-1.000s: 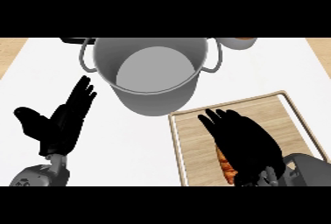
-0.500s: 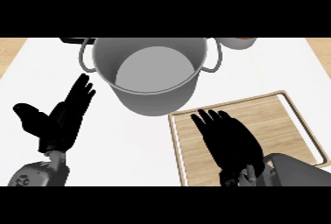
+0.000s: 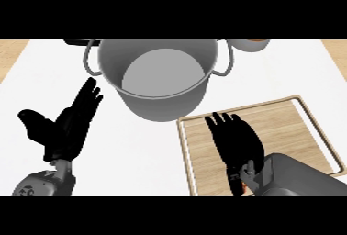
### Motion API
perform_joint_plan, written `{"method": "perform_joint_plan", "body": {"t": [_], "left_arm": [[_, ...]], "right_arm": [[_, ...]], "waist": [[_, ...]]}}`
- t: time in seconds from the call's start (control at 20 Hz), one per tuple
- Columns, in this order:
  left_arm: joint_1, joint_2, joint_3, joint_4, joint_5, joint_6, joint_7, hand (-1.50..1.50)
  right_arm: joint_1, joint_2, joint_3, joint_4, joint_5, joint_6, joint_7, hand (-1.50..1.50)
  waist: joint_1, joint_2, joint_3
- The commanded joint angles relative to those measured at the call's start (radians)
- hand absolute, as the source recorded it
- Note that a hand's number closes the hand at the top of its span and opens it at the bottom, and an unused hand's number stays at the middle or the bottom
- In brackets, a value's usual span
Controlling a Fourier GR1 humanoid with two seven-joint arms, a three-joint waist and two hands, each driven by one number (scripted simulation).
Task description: Pick the croissant from the tray and place it in the pot
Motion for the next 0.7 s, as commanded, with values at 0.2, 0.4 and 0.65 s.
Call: {"method": "perform_joint_plan", "body": {"t": [0.2,0.4,0.65], "left_arm": [[-0.031,0.014,0.047,0.046,0.021,-0.041,-0.016,0.0],[0.005,-0.031,-0.022,-0.017,-0.027,0.001,0.018,0.0],[-0.018,-0.005,0.032,0.005,-0.008,-0.034,0.002,0.0]], "right_arm": [[-0.001,0.05,0.036,0.061,0.045,0.134,0.157,-1.5],[0.009,0.082,0.033,0.175,0.08,0.132,0.117,-1.5],[0.075,0.052,0.035,0.16,0.145,0.14,0.065,-1.5]], "waist": [[-0.006,0.0,-0.001],[0.004,0.0,0.0],[-0.002,0.0,0.0]]}}
